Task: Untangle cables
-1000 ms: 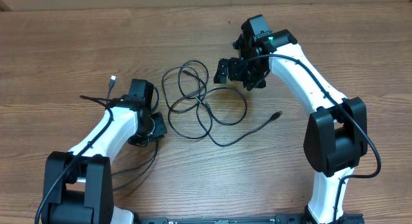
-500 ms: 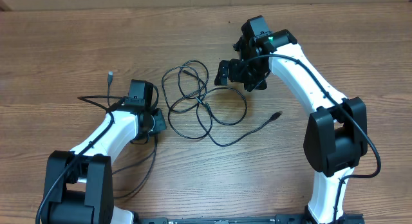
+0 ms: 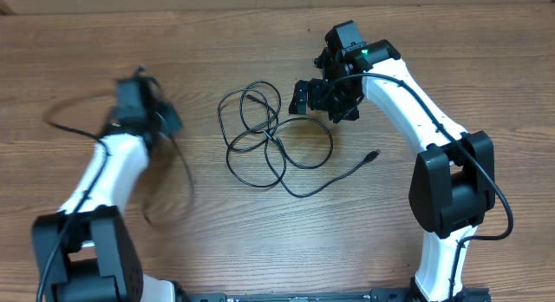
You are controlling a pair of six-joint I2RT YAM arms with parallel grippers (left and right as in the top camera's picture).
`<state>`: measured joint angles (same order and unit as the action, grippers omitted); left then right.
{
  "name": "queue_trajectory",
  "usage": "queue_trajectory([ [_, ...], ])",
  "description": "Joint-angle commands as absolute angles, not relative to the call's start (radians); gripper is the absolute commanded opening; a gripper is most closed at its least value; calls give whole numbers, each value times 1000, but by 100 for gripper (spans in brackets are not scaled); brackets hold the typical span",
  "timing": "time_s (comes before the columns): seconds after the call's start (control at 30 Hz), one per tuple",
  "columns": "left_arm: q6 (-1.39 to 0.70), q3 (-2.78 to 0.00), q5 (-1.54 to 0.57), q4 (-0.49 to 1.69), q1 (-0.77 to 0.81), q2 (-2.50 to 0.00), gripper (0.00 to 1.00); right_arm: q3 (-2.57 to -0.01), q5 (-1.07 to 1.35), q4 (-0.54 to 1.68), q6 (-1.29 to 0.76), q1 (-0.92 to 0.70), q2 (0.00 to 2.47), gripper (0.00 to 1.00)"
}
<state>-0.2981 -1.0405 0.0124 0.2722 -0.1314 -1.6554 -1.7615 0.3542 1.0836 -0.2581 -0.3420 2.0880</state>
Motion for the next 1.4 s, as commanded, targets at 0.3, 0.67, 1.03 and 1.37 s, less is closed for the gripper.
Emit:
queue_trajectory([
  [0.3,-112,-1262,130,-564,-459,-1722,4,-1766,348,1078,-254,-345,2059,100],
  [0.67,-112,-1585,56,-374,-475,-2106,4,-1766,348,1078,-254,-345,2059,100],
  [1.03,-143,-2103,134,317,-477,-2397,4,-1766,348,1078,-254,-345,2059,100],
  [1.37,-164,-2271,134,574,-504,-2381,96,-1766,348,1078,-254,-345,2059,100],
])
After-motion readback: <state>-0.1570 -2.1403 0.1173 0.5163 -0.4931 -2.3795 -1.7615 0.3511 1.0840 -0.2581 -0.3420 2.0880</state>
